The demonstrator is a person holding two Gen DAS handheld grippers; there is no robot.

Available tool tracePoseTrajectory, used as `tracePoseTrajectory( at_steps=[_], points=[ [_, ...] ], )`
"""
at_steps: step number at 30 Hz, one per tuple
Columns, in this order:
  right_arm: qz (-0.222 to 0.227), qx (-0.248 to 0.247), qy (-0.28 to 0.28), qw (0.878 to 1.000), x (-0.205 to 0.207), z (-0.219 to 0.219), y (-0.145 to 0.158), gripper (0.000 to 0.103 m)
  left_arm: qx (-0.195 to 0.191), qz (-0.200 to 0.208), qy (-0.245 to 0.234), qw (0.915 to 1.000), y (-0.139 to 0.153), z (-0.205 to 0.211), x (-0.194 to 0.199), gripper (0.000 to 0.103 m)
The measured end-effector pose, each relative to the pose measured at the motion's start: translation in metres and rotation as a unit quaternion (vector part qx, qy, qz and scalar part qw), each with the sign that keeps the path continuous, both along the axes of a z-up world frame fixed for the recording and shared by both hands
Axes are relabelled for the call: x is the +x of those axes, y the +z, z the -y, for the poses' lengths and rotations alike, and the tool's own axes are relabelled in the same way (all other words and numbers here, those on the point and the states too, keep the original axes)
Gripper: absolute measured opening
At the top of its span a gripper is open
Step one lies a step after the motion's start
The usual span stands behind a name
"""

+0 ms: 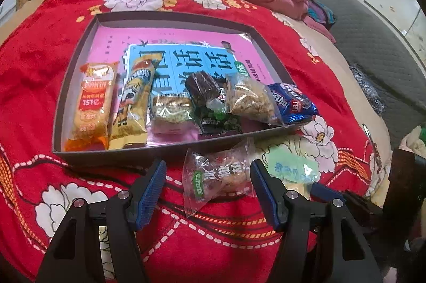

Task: Organize snacks
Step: 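Grasp the clear green-label bag with the left tool while the right tool grasps the pale green bag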

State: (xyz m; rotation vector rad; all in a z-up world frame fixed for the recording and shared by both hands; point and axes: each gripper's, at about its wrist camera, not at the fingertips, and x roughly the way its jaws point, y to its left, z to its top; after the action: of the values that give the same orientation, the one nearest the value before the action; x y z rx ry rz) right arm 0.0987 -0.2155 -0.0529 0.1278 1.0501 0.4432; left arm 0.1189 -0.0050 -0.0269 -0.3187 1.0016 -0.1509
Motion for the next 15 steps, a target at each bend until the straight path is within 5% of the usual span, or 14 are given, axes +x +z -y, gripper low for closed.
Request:
tracePoseTrajectory(
  at_steps=[9, 15],
  points=[
    [0.036, -0.053, 0.027, 0.998, 0.01, -0.028, -0.007, 0.074, -0.017, -0.018, 0.003, 0.9997, -0.012, 0.001, 0.008, 0.067],
    [0.067, -0.129, 0.067, 0.987, 0.002, -0.047, -0.009, 0.06, -0.022, -0.026, 0.0, 0.9994, -0.018, 0.007, 0.013, 0.071]
  ],
)
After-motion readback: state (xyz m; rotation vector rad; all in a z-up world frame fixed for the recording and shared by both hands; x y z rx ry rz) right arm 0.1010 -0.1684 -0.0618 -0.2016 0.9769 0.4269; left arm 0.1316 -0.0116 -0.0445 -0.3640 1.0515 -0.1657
